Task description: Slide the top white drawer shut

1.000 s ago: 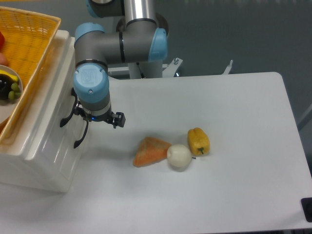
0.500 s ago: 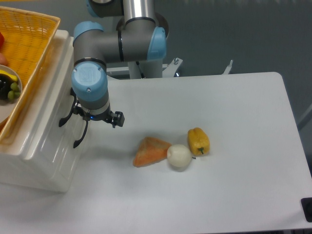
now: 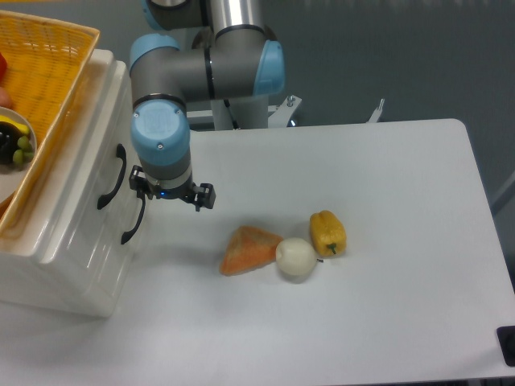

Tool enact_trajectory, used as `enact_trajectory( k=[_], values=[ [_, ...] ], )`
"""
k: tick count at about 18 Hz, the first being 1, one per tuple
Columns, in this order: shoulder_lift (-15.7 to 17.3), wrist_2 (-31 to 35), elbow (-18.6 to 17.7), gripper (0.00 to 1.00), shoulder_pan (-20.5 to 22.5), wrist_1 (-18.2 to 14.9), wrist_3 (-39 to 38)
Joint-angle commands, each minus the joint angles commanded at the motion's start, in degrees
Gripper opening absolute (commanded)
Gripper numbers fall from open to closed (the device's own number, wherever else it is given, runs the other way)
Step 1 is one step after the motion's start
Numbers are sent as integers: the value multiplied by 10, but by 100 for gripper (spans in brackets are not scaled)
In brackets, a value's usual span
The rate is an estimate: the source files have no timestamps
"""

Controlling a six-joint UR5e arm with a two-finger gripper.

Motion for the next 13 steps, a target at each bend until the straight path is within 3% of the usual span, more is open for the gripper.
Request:
enact_trajectory(
  k=[3, 8, 13],
  values=[
    [1, 28, -5, 100, 41, -3, 73],
    [25, 28, -1, 100, 139, -4, 177],
    [38, 27, 7, 100, 207, 1, 283]
  ],
)
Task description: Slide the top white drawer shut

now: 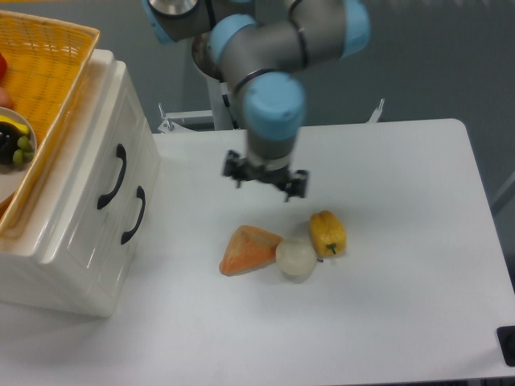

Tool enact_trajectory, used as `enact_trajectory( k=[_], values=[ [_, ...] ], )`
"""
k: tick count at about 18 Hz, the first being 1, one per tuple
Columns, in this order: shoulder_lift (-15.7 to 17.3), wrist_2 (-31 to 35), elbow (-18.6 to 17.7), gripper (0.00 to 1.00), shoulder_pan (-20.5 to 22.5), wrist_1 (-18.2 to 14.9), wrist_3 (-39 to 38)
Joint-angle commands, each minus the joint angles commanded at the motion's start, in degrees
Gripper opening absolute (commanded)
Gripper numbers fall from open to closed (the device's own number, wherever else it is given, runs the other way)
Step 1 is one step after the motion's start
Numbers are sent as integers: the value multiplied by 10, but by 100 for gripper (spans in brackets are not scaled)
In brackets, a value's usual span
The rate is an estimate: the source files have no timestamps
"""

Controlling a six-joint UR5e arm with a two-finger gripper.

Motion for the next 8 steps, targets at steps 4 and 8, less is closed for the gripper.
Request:
enact_trajectory(
  k=[4, 8],
  values=[
    [1, 1, 18, 100, 31, -3, 83],
    [2, 2, 15, 100, 44, -5, 99]
  ],
)
